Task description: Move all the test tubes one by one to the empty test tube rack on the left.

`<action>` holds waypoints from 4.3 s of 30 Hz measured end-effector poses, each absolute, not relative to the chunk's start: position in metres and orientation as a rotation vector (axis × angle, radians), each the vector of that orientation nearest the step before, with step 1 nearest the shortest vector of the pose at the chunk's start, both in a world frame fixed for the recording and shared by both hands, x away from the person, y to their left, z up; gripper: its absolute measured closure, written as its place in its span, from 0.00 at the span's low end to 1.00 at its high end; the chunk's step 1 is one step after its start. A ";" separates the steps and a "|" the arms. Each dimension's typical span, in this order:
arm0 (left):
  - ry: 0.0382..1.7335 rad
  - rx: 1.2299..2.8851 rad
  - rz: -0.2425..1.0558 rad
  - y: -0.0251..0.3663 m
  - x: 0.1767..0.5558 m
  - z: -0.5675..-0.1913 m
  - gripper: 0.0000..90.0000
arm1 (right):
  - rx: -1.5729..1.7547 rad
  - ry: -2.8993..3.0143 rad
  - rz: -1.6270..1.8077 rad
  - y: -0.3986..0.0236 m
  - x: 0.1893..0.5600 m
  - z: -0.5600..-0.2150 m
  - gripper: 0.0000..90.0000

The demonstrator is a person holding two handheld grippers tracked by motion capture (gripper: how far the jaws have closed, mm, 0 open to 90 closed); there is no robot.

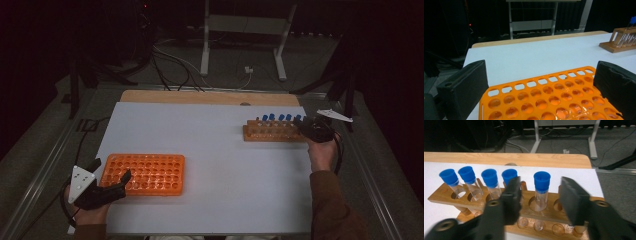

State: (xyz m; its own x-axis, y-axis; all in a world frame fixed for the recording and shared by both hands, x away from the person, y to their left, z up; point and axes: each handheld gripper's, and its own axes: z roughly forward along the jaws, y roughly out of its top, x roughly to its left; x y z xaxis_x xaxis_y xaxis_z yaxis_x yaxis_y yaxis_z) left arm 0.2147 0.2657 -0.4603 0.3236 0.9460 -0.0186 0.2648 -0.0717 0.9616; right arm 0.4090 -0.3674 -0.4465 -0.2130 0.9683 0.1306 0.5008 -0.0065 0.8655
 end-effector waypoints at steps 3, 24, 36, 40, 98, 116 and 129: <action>1.135 1.565 0.834 0.266 0.215 -0.460 0.00 | 1.523 1.757 1.143 -0.366 0.413 -0.450 0.67; 1.135 1.566 0.830 0.266 0.215 -0.461 0.00 | 1.509 1.765 1.052 -0.356 0.424 -0.457 0.85; 1.135 1.574 0.829 0.265 0.216 -0.461 0.00 | 1.473 1.732 1.070 -0.356 0.420 -0.439 0.85; 1.135 1.574 0.827 0.264 0.216 -0.461 0.00 | 1.463 1.728 1.070 -0.357 0.419 -0.430 0.85; 0.796 1.758 0.497 0.115 0.306 -0.413 0.01 | 1.134 2.076 1.341 -0.258 0.366 -0.376 0.85; 0.699 1.837 0.430 0.045 0.335 -0.423 0.08 | 1.006 2.217 1.416 -0.201 0.357 -0.376 0.85; 0.664 1.849 0.425 0.016 0.344 -0.419 0.28 | 0.951 2.277 1.467 -0.181 0.350 -0.373 0.85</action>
